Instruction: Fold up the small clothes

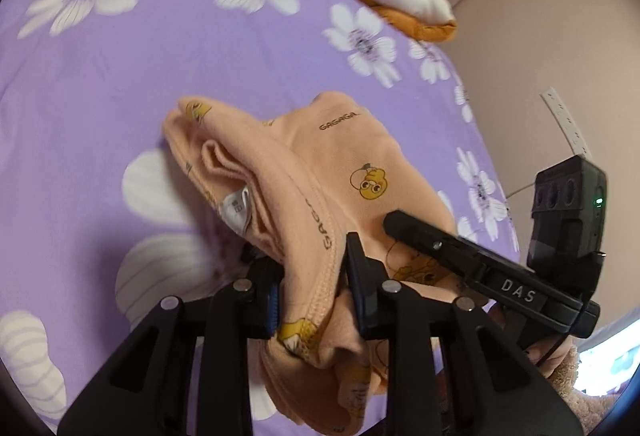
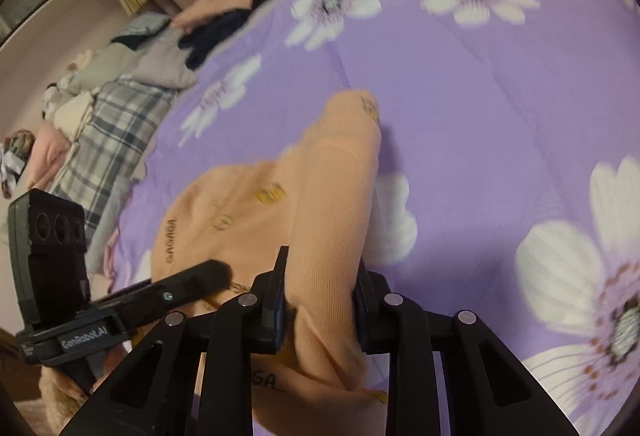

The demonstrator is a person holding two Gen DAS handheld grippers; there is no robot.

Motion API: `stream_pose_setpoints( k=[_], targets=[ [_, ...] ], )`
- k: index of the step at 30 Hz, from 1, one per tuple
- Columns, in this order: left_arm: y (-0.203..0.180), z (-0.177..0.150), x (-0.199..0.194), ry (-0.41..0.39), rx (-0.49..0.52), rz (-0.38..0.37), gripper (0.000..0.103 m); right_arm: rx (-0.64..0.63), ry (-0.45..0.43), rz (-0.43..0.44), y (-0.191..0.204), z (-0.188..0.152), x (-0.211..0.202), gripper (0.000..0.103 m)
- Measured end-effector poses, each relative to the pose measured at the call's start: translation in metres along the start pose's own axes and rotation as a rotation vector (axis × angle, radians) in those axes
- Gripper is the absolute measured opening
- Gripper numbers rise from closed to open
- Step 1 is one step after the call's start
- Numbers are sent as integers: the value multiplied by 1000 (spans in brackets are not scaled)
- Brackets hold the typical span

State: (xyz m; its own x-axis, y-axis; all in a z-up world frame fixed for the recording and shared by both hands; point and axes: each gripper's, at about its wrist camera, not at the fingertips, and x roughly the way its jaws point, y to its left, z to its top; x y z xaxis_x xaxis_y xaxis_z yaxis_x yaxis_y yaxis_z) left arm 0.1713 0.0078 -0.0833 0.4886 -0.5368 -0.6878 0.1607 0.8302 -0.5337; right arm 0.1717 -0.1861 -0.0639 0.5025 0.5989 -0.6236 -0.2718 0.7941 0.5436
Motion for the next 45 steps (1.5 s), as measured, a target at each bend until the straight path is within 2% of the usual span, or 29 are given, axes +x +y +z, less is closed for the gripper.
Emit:
stream_pose_setpoints(
  k=[4, 7, 9, 14, 17, 19, 21, 23, 25, 26, 29, 31, 33, 38, 40, 45],
  targets=[
    [-11, 15, 6, -42, 39, 4, 27, -59, -97, -38, 5, 19, -20, 28],
    [-16, 22, 19, -61, 67, 21, 27, -42, -112, -49, -5, 29, -16, 28],
    [-15, 24, 37, -41, 74, 43, 27, -37, -120, -62, -12, 31, -10, 28],
    [2, 17, 76, 67, 43, 103, 28, 33, -37, -105, -41, 25, 26, 28],
    [10, 12, 88, 106, 20, 128, 40, 50, 11, -167, -53, 16, 42, 28],
    [16, 9, 88, 108, -25, 120, 47, 68, 16, -164, -59, 11, 45, 30],
    [18, 8, 84, 107, -54, 115, 51, 70, 10, -163, -59, 10, 42, 33],
    [15, 7, 77, 111, -50, 145, 58, 61, 9, -189, -55, 10, 38, 43],
    [8, 6, 67, 120, -45, 142, 66, 44, 9, -234, -51, 9, 32, 61],
    [4, 5, 60, 115, -35, 137, 68, 36, 9, -250, -49, 10, 29, 65],
    [-18, 5, 24, 27, 28, 190, 83, -35, -40, -306, -33, 10, 7, 74],
    [-29, 4, 2, -25, 56, 223, 95, -59, -90, -325, -23, 11, -12, 85],
    [-40, 2, -20, -72, 76, 244, 103, -65, -136, -319, -16, 11, -31, 88],
    [-58, -15, -56, -163, 107, 249, 102, -74, -230, -322, 2, 5, -70, 94],
    [-60, -21, -61, -168, 106, 257, 102, -74, -263, -356, 8, 4, -76, 94],
    [-62, -29, -68, -168, 109, 286, 102, -92, -288, -363, 19, 0, -84, 94]
  ],
)
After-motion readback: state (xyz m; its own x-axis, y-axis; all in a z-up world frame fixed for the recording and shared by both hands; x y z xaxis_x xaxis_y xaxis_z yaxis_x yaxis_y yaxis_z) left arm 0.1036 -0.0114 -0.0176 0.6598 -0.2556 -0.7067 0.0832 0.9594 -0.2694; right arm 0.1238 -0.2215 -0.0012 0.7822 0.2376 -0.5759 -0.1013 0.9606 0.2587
